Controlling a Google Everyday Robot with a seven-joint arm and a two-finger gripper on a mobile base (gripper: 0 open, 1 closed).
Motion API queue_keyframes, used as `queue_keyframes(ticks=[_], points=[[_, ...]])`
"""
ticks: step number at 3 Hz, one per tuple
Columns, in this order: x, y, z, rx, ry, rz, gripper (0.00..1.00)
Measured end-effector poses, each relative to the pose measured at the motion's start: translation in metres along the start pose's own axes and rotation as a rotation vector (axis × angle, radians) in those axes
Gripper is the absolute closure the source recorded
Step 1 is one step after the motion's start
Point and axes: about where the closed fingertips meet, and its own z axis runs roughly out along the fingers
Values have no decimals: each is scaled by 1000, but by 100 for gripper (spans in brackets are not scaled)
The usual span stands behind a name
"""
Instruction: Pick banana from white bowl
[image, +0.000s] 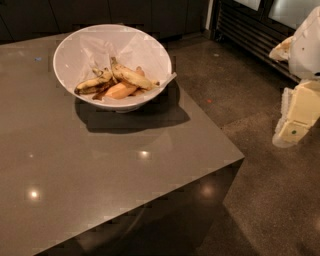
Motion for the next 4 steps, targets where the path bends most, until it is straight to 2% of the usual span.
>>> queue_keyframes(ticks=[1,2,3,4], points=[[0,0,0,0,0,0,0],[-12,-9,4,-33,23,34,0],[-56,-41,18,-64,66,70,0],[-102,-64,31,-59,76,31,0]])
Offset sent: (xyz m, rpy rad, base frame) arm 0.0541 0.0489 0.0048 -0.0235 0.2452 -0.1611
